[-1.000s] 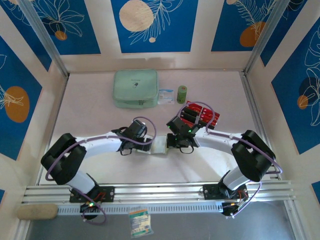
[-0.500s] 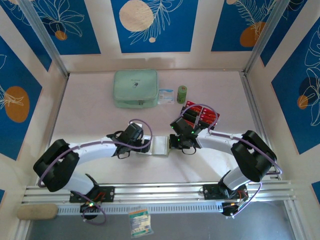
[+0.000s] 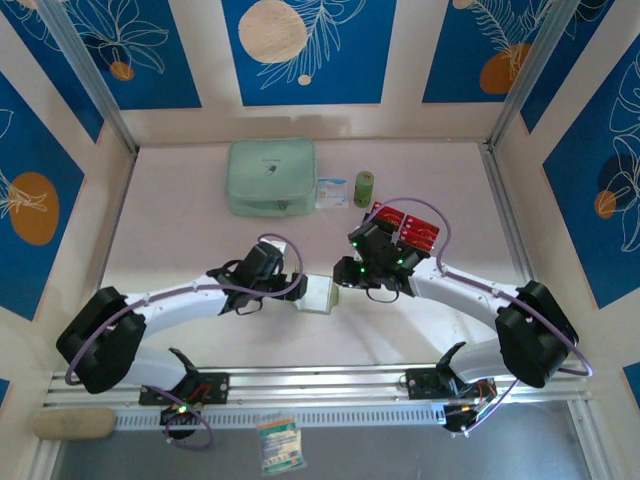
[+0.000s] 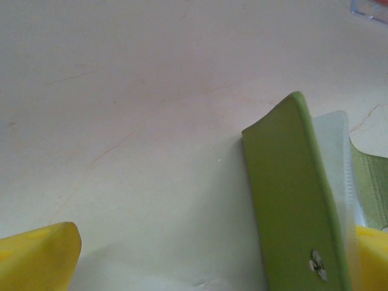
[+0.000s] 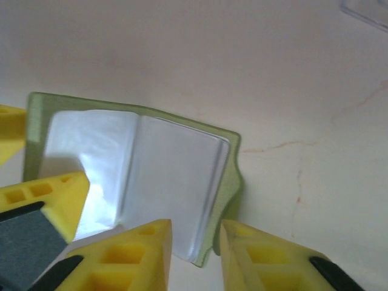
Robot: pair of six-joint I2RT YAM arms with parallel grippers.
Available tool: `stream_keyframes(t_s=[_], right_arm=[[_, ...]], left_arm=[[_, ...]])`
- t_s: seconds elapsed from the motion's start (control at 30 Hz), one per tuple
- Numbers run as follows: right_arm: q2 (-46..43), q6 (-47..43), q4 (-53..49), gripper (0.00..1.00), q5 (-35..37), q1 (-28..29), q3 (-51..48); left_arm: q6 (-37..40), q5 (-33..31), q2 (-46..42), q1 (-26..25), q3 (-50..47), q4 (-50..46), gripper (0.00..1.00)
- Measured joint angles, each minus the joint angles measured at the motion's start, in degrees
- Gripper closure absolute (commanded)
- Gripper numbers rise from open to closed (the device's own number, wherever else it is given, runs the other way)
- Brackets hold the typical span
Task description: Put the credit cards into the card holder
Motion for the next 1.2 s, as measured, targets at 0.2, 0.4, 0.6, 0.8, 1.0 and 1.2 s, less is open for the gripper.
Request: stream_keyframes(t_s=[0.2,0.4,0.6,0.8,1.0,1.2], right_arm=[[2.8,1.9,1.4,0.86,-1.4,2.2,1.7],[10.3,3.1,3.7,0.91,-2.0,4.9,4.2],[16.1,3.9,5.7,0.94,-1.9,5.5,5.1],[17.7,3.7,6.2,0.95,-1.8,4.7,4.6],[17.8,3.0,7.0,0.95,-1.9,3.4,3.6],[17.8,2.1,7.0,0.95,-2.3,3.0,3.5]], left_arm=[[-0.7,-2.1,-0.5,0.0,0.0,-1.2,0.00],[-1.6,-4.8,-0.5,0.1,0.0,-3.3,0.00],[-2.0,-6.7,-0.5,0.3,-1.4,-3.5,0.00],[-2.6,-7.2,-0.5,0.5,-4.1,-3.2,0.00],[-3.5,-7.2,-0.5,0.5,-6.4,-1.3,0.00],[-3.6,-7.6,-0.5,0.5,-6.9,-0.2,0.00]])
